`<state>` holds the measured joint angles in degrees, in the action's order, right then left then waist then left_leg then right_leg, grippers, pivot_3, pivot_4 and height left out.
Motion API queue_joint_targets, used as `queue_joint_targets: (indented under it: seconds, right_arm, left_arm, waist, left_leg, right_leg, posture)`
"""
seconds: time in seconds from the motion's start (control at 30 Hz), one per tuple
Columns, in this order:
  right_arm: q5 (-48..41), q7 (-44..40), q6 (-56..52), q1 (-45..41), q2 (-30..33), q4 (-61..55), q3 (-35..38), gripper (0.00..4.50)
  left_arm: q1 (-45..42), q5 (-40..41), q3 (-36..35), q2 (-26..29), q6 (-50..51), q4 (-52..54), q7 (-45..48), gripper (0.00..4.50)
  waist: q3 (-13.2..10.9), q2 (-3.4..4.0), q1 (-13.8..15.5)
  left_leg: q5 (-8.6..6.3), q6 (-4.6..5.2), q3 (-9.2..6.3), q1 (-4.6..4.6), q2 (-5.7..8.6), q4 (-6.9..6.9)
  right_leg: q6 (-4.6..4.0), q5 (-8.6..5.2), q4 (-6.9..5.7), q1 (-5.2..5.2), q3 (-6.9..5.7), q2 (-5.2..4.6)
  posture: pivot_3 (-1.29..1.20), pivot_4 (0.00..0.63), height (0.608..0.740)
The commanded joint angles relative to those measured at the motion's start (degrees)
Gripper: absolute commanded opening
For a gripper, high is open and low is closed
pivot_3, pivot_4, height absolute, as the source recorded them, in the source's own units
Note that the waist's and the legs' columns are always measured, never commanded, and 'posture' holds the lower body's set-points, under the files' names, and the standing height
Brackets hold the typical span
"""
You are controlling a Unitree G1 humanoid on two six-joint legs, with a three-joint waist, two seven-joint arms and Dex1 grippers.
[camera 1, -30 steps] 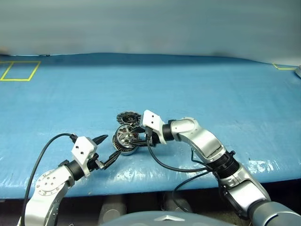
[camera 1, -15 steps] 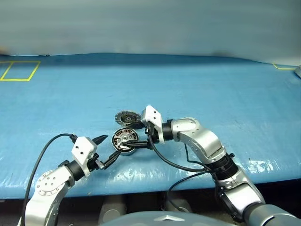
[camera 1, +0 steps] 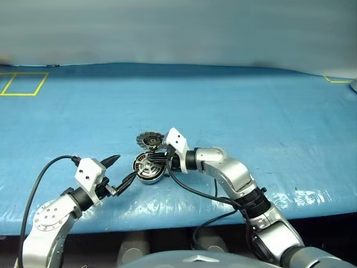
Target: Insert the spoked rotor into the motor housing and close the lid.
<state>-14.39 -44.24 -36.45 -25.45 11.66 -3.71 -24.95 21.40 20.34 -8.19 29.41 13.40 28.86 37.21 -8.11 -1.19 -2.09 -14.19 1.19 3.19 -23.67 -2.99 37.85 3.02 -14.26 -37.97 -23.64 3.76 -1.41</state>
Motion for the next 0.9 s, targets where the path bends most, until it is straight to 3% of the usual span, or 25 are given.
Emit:
queue_joint_targets:
  seconds: [0.03, 0.13, 0.33, 0.5, 0.63, 0.9]
  right_arm:
    - [4.19, -1.10, 4.20, 0.13, 2.26, -0.96, -4.01, 0.04]
    - [8.82, -2.88, 6.46, 0.04, 5.50, -0.14, -9.33, 0.04]
    - [15.70, -2.49, 10.48, 0.19, 8.03, 3.97, -13.20, 0.04]
    - [5.94, -6.21, 12.36, 2.52, 4.49, -0.77, -5.91, 0.04]
    - [3.75, -7.12, 11.22, 2.68, 3.37, -0.07, -3.64, 0.04]
    - [9.23, -6.30, 11.18, 2.77, 5.17, 2.54, -6.85, 0.04]
  left_arm:
    - [-0.45, 0.55, -0.49, 0.13, -0.05, 0.11, 0.08, 4.10]
    - [-0.62, -0.08, 0.58, 0.07, -0.11, -0.06, 0.20, 4.10]
    - [-0.87, -0.27, 1.85, -0.21, -0.29, 0.05, 0.07, 4.10]
    - [-0.79, -0.13, 1.95, -0.14, -0.29, 0.01, 0.06, 4.10]
    - [-0.88, -0.16, 2.42, -0.24, -0.18, -0.01, 0.10, 4.10]
    - [-1.58, -0.14, 2.69, -0.13, -0.20, -0.42, 0.04, 4.10]
  waist:
    - [0.00, 0.00, 0.00]
    - [0.01, 0.00, -0.02]
    - [0.09, -0.01, -0.01]
    - [0.21, -0.15, 0.02]
    - [0.19, -0.14, -0.03]
    - [0.19, -0.14, 0.03]
  left_leg:
    - [0.00, 0.00, 0.00, 0.00, 0.00, 0.00]
    - [0.00, 0.00, 0.01, 0.04, 0.01, -0.01]
    - [0.00, 0.00, 0.01, 0.35, 0.00, -0.02]
    - [-0.01, -0.01, 0.02, 0.55, -0.06, -0.03]
    - [-0.01, 0.00, 0.05, 0.37, -0.08, -0.02]
    - [0.00, -0.01, 0.00, 0.19, -0.03, -0.02]
  right_leg:
    - [0.00, 0.00, 0.00, 0.00, 0.00, 0.00]
    - [0.00, 0.00, 0.02, 0.01, 0.01, -0.01]
    - [-0.05, -0.04, 0.04, 0.06, -0.01, -0.01]
    - [-0.08, -0.06, 0.03, 0.24, 0.01, -0.03]
    - [-0.06, -0.04, 0.01, 0.17, 0.05, -0.06]
    - [-0.07, -0.04, 0.00, 0.10, -0.02, -0.02]
  posture:
    - [0.00, 0.150, 0.740]
    - [0.00, 0.150, 0.740]
    - [0.00, 0.150, 0.740]
    - [0.00, 0.150, 0.740]
    - [0.00, 0.150, 0.740]
    - [0.00, 0.150, 0.740]
